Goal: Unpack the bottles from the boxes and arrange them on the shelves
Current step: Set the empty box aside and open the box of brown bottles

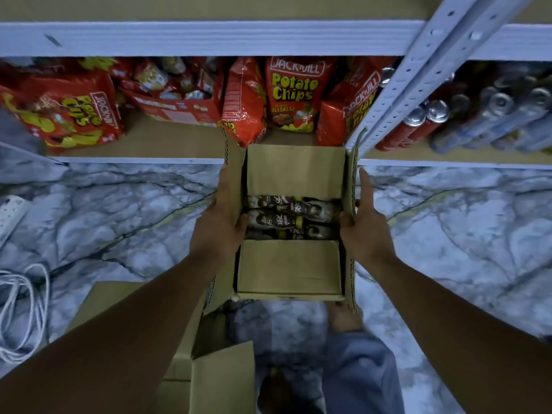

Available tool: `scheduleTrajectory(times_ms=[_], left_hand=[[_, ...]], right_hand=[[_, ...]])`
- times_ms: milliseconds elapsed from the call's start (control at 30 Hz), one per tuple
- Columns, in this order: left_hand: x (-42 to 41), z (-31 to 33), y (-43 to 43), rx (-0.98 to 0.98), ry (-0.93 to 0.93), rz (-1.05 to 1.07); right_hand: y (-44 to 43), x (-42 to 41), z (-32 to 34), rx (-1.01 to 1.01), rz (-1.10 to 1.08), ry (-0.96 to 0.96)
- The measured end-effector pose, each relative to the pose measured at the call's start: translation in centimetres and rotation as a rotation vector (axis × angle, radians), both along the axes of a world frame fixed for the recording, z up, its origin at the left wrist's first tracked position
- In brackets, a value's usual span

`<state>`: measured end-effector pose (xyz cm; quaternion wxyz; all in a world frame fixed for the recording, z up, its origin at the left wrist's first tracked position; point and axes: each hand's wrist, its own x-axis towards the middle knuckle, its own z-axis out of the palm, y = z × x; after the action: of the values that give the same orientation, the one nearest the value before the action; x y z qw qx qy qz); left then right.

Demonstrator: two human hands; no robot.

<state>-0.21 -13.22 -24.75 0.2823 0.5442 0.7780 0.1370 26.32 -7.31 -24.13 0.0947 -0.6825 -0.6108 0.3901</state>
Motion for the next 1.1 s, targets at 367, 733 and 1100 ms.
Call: scheduleTrajectory(times_ms=[367,733,1100], left_hand=[[0.7,-0.4,-3.0,-0.039,0.028,0.055],[-0.3,0.5,-2.4,-0.113,0.078,0.136],[0.2,2.9,-2.4,-0.111,0.038,0.038]], right_hand=[[-3.6,3.1,0.7,-0.012,0.036,-0.123],[-3.2,3.7,0.2,-0.039,-0.07,-0.104],[-2.7,6.2,0.6,0.012,0.021,-0.092]])
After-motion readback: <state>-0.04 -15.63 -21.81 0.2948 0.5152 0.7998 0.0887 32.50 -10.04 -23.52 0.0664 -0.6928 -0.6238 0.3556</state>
